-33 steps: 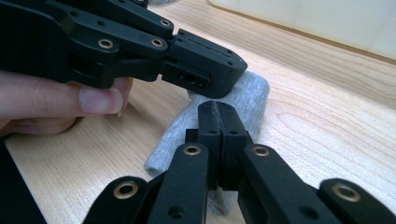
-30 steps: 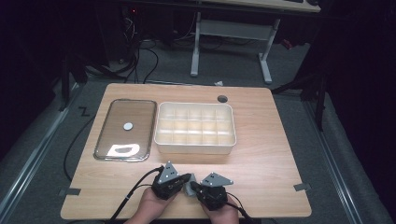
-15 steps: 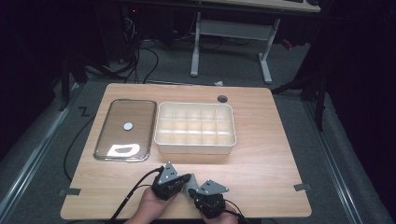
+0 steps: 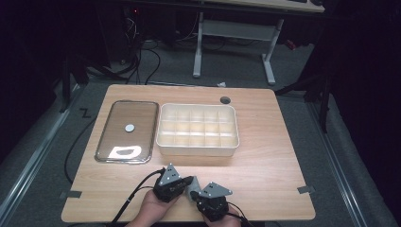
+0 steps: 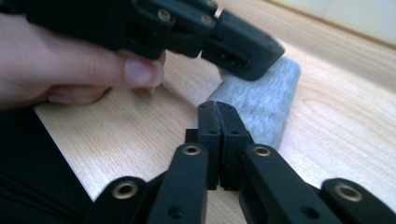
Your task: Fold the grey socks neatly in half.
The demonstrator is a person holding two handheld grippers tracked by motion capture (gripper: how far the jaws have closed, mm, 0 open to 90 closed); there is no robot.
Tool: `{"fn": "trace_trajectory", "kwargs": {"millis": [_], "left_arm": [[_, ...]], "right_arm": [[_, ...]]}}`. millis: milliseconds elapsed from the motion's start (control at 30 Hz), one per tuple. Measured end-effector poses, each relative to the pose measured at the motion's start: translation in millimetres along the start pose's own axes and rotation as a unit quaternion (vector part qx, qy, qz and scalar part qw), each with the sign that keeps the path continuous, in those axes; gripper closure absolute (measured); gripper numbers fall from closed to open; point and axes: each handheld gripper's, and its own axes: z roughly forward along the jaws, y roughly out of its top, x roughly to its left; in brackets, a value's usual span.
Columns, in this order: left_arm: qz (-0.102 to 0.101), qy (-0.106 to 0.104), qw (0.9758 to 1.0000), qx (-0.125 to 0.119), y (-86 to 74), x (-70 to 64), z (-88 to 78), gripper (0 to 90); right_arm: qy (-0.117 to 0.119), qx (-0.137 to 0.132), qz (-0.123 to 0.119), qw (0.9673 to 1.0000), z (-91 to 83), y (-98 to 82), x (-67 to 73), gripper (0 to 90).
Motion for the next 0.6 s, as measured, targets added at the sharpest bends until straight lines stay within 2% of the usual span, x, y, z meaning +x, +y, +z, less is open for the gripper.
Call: {"fn": "trace_trajectory", "kwargs": {"millis": [233, 367, 500, 600], "left_arm": [[-0.008, -0.009, 0.9999, -0.001, -0.4, 2.0, -0.7, 89.8], [-0.008, -0.009, 0.9999, -0.002, -0.4, 2.1, -0.7, 89.6], [-0.008, -0.011, 0.9999, -0.002, -0.4, 2.1, -1.1, 89.1], [-0.008, -0.012, 0.9999, -0.003, -0.5, 2.1, -1.2, 88.8]], "right_arm": [[-0.017, 0.002, 0.01, 0.9998, -7.6, 7.5, -10.1, 80.2], [-0.005, 0.014, 0.027, 0.9995, -8.7, 12.2, -15.5, 71.7], [0.005, 0.023, 0.028, 0.9993, -7.5, 17.8, -15.5, 65.0], [0.003, 0.035, 0.028, 0.999, -5.1, 20.7, -15.4, 62.0]]}}
